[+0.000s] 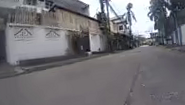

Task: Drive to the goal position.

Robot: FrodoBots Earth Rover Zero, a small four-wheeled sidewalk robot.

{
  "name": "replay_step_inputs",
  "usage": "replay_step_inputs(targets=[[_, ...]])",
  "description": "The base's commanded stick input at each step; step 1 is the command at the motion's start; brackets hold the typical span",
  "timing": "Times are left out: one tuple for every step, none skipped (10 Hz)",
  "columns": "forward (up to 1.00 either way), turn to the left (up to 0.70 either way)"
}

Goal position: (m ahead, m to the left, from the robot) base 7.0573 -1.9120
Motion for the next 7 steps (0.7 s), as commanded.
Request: replay_step_inputs(targets=[[1.00, 0.00], [1.00, 0.00], [1.00, 0.00], [1.00, 0.00], [1.00, 0.00], [1.00, 0.00], [1.00, 0.00]])
